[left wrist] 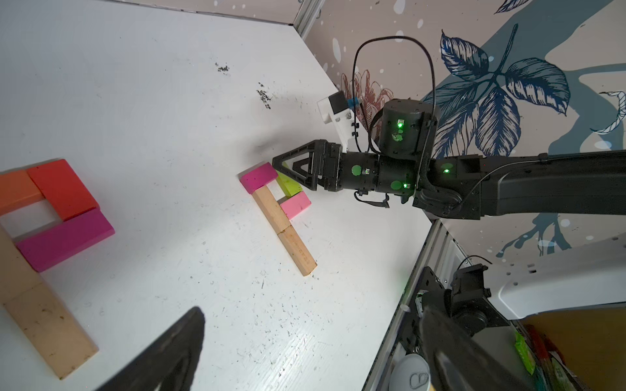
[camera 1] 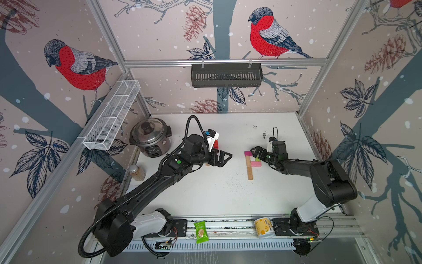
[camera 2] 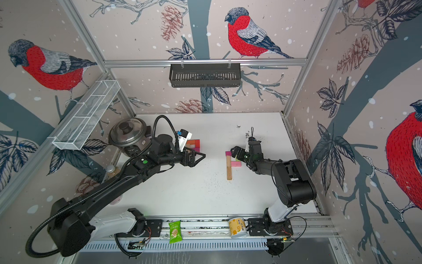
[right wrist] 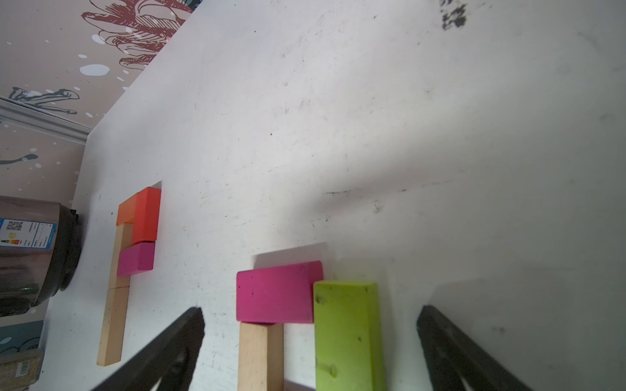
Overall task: Assemble the letter p with building blocks
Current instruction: Adjust the building block at the center of the board.
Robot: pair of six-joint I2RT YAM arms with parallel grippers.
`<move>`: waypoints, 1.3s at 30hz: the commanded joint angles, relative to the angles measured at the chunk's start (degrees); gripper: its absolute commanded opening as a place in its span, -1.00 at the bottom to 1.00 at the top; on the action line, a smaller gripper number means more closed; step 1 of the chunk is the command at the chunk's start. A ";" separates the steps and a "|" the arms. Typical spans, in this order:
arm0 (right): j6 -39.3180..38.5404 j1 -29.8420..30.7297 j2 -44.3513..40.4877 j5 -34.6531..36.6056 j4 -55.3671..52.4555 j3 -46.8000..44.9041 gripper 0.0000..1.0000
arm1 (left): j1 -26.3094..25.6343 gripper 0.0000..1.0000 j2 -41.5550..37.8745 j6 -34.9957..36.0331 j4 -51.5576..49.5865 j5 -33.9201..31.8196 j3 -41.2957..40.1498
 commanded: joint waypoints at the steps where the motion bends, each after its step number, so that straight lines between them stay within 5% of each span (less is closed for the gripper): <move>1: -0.08 0.21 0.96 -2.11 -1.74 0.20 1.00 | -0.03 0.97 0.83 2.00 -1.82 2.61 1.12; 39: -1.71 0.34 4.20 -3.68 -0.94 1.37 1.00 | -0.47 0.97 2.87 1.19 -0.96 5.16 -0.23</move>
